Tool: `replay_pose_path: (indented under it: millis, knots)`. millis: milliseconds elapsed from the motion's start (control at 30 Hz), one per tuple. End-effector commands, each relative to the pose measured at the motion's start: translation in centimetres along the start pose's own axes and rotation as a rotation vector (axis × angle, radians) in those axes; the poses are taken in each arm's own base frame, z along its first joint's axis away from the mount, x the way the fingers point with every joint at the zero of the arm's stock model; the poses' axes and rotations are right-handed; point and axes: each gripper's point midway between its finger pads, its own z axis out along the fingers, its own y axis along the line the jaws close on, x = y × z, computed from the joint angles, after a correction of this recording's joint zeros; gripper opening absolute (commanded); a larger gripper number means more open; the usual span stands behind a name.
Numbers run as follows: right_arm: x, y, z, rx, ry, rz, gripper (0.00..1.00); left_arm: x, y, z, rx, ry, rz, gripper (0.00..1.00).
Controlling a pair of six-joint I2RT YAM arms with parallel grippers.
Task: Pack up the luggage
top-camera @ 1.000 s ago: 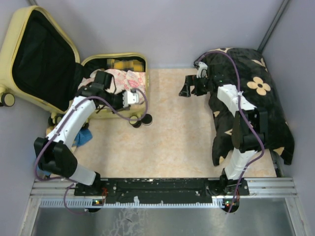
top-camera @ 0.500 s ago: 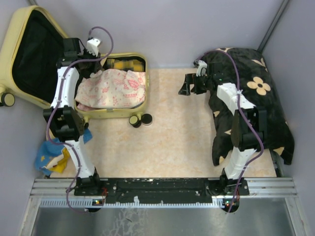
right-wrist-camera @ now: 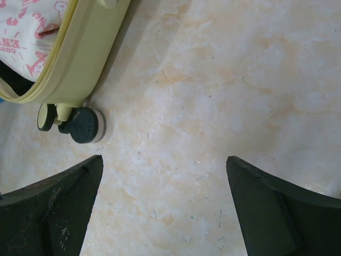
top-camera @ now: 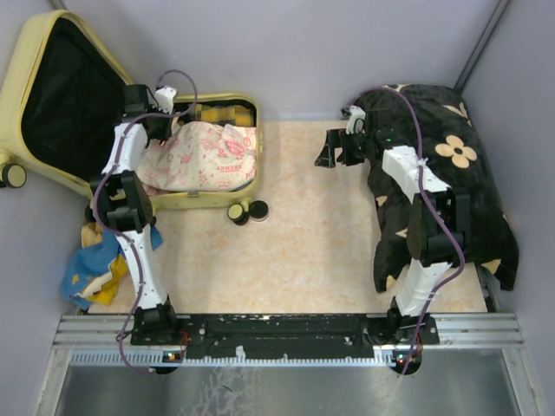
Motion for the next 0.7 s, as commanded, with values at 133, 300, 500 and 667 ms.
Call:
replay_pose_path:
  millis: [133,300,500,667]
  knots:
    - [-3.1,-0.1,-0.9,0.017,-0.075,-0.034,0.99,-3.1,2.6,-1.0,-0.087,-0.091,0.047,0.5]
    - [-3.2,0.0,-0.9,0.009,-0.08,-0.032,0.99,-6.5,1.6,-5.4,-0.035,-0.174,0.071,0.63]
    - [-3.0,0.5,-0.8,-0.018,-0.083,-0.019,0.99,-10.2,-6.0,-12.7,0.234,-0.35,0.228,0.92]
    - [-3.1,0.7,-1.0,-0.015,-0.092,-0.008,0.99,-10.9,-13.1,-16.1,0.388,-0.359,0.414,1.0]
